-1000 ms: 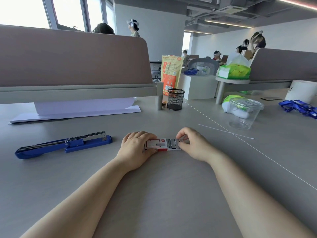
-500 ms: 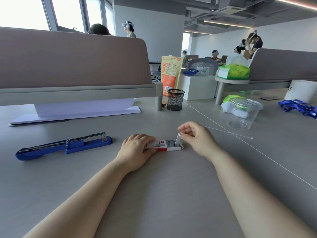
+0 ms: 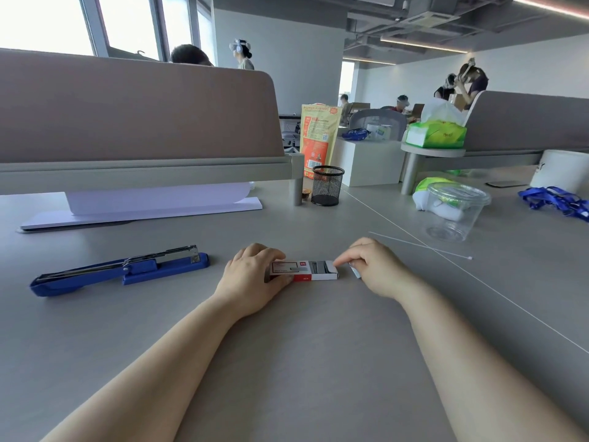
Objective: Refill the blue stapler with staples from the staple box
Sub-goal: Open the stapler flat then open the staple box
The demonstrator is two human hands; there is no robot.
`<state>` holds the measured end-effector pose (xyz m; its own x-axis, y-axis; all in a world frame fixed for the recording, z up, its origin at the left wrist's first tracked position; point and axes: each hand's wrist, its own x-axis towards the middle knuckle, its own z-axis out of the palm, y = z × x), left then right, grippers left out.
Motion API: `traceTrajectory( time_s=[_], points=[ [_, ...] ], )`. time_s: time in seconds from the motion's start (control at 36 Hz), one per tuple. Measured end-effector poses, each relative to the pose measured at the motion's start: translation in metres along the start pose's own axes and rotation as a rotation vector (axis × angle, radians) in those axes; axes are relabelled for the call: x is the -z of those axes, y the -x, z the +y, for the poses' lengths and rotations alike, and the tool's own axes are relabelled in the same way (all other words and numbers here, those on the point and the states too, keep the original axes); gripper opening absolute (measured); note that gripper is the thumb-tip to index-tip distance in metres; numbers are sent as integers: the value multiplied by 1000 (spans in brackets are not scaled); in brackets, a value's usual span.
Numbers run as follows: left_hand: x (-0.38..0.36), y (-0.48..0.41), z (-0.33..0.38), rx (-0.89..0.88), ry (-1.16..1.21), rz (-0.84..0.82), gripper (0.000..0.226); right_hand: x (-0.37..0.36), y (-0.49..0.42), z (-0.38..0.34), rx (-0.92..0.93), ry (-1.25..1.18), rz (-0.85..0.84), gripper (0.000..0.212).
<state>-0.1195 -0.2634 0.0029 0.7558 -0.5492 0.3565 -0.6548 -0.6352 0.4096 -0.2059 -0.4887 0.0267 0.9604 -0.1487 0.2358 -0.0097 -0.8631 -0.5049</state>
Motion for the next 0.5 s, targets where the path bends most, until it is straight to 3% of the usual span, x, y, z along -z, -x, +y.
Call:
traceTrajectory(
  time_s=[0.22,0.5],
  points=[
    [-1,0,-1,-17,59,-5,37,-3,3,-6,-54,-63,-63,36],
    [-1,-1,-1,-19,100,11,34,-9,4,-18,16,-54,-76,32]
  ],
)
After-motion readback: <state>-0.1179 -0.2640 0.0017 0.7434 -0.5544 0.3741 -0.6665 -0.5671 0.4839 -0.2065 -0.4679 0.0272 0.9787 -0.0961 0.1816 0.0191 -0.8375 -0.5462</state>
